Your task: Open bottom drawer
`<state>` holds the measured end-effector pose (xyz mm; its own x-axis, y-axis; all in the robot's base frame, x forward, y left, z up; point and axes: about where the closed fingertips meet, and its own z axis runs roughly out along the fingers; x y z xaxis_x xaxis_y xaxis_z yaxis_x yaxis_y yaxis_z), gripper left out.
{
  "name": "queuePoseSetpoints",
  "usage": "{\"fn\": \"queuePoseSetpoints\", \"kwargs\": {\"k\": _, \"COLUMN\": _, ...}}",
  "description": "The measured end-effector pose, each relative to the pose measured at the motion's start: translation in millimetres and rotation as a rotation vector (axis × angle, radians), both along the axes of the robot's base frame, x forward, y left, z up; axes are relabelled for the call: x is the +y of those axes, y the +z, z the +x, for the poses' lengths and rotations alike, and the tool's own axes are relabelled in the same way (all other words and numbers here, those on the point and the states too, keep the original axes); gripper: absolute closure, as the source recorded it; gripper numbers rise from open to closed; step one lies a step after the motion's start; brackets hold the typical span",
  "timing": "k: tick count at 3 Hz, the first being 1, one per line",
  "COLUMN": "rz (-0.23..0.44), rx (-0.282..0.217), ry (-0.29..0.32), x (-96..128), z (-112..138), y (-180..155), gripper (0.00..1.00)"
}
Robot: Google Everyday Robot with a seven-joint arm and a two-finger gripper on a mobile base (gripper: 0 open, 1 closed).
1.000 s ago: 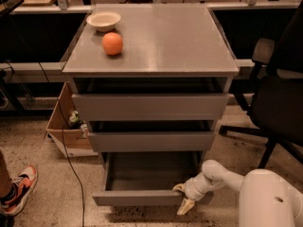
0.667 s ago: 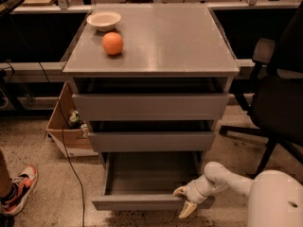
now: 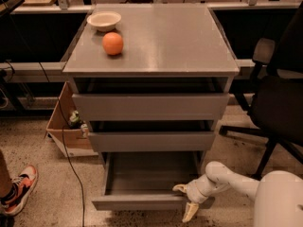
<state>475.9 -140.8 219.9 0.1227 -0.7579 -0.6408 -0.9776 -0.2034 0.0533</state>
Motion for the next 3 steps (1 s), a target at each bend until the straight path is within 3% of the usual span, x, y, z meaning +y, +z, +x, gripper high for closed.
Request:
{"fn": "queuePoseSetpoints", "kwargs": {"k": 1, "rz": -0.040, "rx": -0.009, "ry": -0.020, "x": 2, "z": 11, "y": -5, "gripper": 0.00}}
{"fn": "queuePoseSetpoints", "kwargs": {"k": 2, "rz": -0.069, "rx": -0.019, "ry": -0.048, "x": 2, "z": 21, "y": -8, "gripper": 0.00}}
{"fn": "queuePoseSetpoints", "kwargs": {"k": 3, "rz": -0.065, "rx": -0.051, "ry": -0.081, "x": -4, "z": 26, "y": 11, "gripper": 0.00}}
